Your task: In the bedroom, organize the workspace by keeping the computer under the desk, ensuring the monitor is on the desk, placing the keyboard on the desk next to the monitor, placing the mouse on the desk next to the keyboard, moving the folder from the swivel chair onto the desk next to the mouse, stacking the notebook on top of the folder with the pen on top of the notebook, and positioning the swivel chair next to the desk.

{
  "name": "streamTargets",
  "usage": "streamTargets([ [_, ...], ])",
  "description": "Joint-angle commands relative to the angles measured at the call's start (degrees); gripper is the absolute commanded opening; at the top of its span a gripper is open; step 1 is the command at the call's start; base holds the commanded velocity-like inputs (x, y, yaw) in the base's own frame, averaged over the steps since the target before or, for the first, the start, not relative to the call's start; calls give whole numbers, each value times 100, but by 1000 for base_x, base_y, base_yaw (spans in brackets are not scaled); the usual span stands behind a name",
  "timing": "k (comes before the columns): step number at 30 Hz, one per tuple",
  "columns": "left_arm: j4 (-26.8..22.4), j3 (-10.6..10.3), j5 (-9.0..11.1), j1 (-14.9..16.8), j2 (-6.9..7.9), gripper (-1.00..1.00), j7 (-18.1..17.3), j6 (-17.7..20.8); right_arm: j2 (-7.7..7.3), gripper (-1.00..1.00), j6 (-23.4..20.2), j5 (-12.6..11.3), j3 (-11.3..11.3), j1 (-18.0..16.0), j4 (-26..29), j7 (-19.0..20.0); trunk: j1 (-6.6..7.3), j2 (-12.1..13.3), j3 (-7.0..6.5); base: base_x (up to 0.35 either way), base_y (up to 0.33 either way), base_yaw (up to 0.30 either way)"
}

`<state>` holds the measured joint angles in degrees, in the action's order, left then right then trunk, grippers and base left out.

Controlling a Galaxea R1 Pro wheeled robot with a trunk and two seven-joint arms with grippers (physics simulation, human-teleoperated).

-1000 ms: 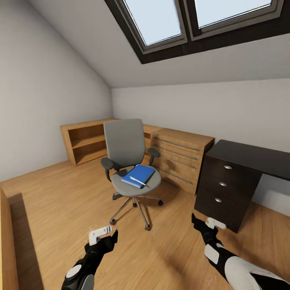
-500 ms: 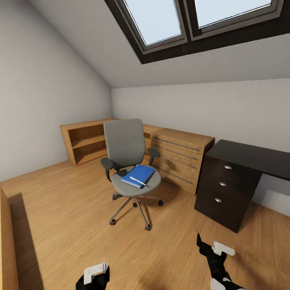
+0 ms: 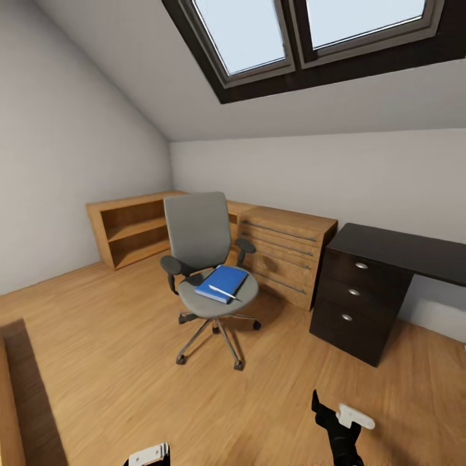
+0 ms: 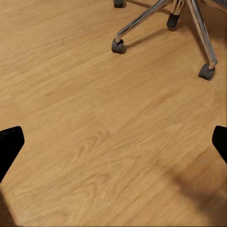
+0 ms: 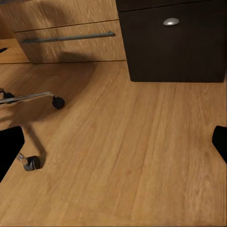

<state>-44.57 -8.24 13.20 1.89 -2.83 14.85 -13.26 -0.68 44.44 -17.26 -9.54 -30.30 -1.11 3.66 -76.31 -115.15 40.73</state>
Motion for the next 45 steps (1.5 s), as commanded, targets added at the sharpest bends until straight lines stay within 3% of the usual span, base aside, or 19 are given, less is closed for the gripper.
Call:
streamTargets([
  [1, 1, -28, 55, 3, 4, 100, 36, -27, 1, 100, 21, -5, -47, -6, -12, 38, 24, 39, -13, -1, 5, -291],
  [13, 137, -23, 69, 4, -18, 100, 77, -35, 23, 100, -13, -5, -47, -3, -13, 38, 287, 520, -226, 0, 1, -170],
  [19, 153, -21, 78, 0, -24, 100, 464, -29, 31, 100, -22, -5, -47, 5, -22, 38, 419, 761, -334, -41, 0, -1],
  [45, 282, -28, 69, 0, -25, 100, 554, -27, 136, 100, -23, -5, -48, 6, -20, 38, 990, 1804, -801, -320, 0, 0],
])
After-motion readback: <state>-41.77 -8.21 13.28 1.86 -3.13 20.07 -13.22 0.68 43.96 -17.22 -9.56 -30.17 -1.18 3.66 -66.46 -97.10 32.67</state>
